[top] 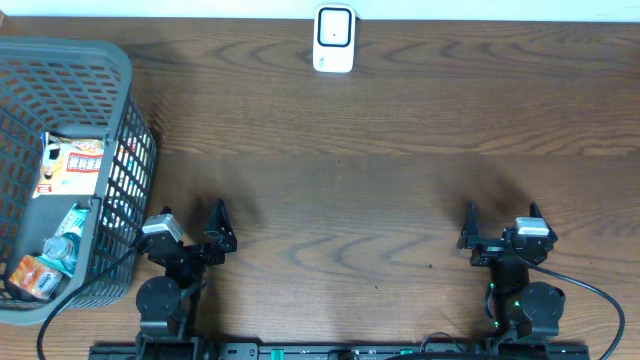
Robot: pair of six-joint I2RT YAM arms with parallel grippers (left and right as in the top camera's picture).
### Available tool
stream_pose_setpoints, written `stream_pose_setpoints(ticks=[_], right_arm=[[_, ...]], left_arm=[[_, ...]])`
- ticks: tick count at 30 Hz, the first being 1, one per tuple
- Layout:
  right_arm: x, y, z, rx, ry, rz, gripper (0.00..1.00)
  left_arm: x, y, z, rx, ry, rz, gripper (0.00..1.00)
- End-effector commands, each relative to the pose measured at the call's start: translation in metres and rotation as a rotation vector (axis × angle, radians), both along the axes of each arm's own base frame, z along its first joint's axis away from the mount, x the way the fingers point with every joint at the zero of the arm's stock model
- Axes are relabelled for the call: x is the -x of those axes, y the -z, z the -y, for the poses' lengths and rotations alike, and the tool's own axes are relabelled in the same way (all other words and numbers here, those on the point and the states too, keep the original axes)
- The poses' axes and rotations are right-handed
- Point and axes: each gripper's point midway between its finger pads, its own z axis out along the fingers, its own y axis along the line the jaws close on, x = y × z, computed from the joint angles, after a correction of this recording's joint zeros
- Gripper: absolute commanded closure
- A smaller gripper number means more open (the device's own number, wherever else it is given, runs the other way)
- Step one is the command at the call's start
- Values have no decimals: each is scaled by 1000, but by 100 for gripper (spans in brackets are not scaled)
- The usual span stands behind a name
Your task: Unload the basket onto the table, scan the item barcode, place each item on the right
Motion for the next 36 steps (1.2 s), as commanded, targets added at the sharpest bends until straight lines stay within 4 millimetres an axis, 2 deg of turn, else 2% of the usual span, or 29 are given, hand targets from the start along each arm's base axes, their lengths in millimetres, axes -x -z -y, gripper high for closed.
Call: stream_pose_setpoints(ticks=[1, 34, 36], right_arm=[[0, 1, -5, 15, -22, 0, 1], [0, 1, -5, 15, -22, 0, 1], [0, 1, -5, 15, -22, 0, 1]], left_arm=[[1, 17, -1, 3, -4, -54, 2], [1, 17, -2, 3, -11, -56, 2], [1, 16, 4, 8, 24, -52, 2]])
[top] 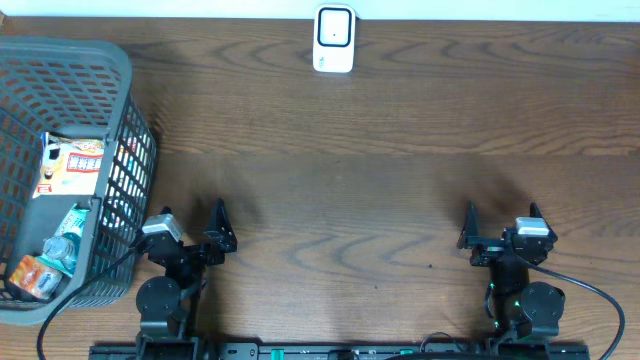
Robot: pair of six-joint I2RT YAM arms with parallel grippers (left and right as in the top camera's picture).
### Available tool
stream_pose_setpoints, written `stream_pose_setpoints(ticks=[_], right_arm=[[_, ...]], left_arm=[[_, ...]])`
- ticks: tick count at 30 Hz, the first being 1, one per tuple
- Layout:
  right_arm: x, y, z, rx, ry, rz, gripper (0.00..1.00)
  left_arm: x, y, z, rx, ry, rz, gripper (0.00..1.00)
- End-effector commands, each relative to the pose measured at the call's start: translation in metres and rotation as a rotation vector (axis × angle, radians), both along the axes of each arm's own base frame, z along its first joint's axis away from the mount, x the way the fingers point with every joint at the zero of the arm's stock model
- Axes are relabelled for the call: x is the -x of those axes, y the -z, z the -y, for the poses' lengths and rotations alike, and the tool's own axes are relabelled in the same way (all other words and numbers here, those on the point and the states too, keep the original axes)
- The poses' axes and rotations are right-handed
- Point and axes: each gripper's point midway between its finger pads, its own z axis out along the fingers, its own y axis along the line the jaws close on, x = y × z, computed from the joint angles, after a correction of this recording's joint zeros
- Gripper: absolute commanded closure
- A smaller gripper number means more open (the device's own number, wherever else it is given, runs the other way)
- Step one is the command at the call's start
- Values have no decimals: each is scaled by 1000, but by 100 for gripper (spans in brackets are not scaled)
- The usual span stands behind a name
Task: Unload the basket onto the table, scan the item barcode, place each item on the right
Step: 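Reach the left gripper into the basket toward the teal spray bottle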
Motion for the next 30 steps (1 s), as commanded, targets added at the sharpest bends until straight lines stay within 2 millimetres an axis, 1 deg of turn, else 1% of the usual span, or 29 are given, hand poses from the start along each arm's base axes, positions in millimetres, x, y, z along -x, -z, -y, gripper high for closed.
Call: stream_pose_setpoints(ticks=[1, 3, 5, 9, 13, 14, 18, 19, 21, 23, 25, 27, 28, 29, 30], right_arm=[[0, 1, -5, 14, -22, 0, 1], [0, 1, -5, 14, -22, 0, 1], [0, 1, -5, 14, -22, 0, 1], [0, 1, -5, 14, -22, 0, 1], [0, 1, -5, 14, -22, 0, 1], [0, 1, -5, 14, -22, 0, 1], [0, 1, -5, 14, -22, 0, 1], [0, 1, -5, 14, -22, 0, 1], [0, 1, -5, 14, -22, 0, 1], [0, 1, -5, 14, -22, 0, 1], [0, 1, -5, 14, -22, 0, 1], [0, 1, -5, 14, -22, 0, 1], [0, 1, -5, 14, -22, 0, 1], [0, 1, -5, 14, -22, 0, 1], [0, 1, -5, 14, -22, 0, 1]], left_arm=[[1, 12, 8, 11, 45, -36, 2], [1, -5, 19, 8, 111, 14, 2], [3, -24, 26, 12, 150, 49, 2], [8, -67, 27, 11, 163, 87, 2], [8, -99, 28, 1, 164, 43, 2], [6, -112, 28, -12, 166, 13, 2], [-1, -149, 27, -27, 167, -57, 2], [-3, -162, 27, -31, 167, -79, 2], [-5, -184, 19, -37, 122, -126, 2], [-5, -208, 5, -54, 46, -194, 2], [-6, -233, -4, -135, 14, -239, 2], [-9, -255, -3, -258, 52, -262, 2], [-10, -259, -3, -280, 60, -282, 2], [-9, -258, -3, -281, 65, -315, 2], [-9, -249, -3, -280, 73, -371, 2]])
